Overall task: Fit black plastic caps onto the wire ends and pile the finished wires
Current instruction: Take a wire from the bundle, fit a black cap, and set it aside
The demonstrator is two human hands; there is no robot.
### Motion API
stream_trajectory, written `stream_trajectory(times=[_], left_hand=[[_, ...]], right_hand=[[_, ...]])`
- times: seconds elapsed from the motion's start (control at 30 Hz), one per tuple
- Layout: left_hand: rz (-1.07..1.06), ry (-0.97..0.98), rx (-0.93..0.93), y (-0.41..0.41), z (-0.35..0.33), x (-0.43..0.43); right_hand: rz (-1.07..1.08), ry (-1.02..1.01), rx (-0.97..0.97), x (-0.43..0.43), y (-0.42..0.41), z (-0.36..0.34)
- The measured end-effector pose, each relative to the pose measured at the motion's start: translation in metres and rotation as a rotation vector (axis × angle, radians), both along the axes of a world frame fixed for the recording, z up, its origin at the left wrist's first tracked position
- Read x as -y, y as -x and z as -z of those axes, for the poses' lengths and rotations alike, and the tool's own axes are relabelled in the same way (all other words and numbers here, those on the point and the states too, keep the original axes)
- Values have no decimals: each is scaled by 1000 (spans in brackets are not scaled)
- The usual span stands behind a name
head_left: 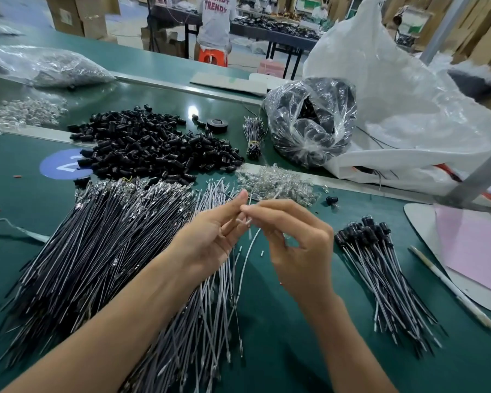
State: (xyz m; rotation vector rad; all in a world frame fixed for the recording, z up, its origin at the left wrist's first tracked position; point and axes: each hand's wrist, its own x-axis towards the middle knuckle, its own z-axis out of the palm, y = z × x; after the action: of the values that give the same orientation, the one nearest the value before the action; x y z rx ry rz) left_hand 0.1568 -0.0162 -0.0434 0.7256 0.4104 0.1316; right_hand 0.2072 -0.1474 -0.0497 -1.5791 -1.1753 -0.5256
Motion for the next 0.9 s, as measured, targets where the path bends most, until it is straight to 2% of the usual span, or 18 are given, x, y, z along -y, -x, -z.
stream_trajectory(times=[0.17,0.23,0.27,0.37,0.4,0.5,0.53,0.57,0.67,0.77,0.9], left_hand=[[66,79,43,2,1,8],[131,-3,7,3,-2,12],[185,-122,-17,4,-3,11],[309,-725,-69,7,-13,-3],[259,-958,-92,6,-15,-12],[-151,-1762,-283,-10,-18,-45],[-237,-1956,-370,-17,-16,-55],[-257,-2058,-441,-25,-12,-64],[-64,-2130,-578,-51,-4,-87],[145,-2136,-587,-68,-3,-102],[191,-2107,-570,-80,-5,-113]], right_hand=[[18,4,20,-2,3,1],[54,-35,17,-2,4,0],[74,-74,0,0,3,-2],[110,-215,-63,7,-1,-7],[130,-240,-52,8,-3,-8],[214,-239,25,8,-5,-6],[227,-230,42,7,-5,-5],[233,-219,56,7,-5,-4],[235,-166,97,7,-5,-1],[233,-110,98,6,-4,3],[239,-82,64,6,-6,5]])
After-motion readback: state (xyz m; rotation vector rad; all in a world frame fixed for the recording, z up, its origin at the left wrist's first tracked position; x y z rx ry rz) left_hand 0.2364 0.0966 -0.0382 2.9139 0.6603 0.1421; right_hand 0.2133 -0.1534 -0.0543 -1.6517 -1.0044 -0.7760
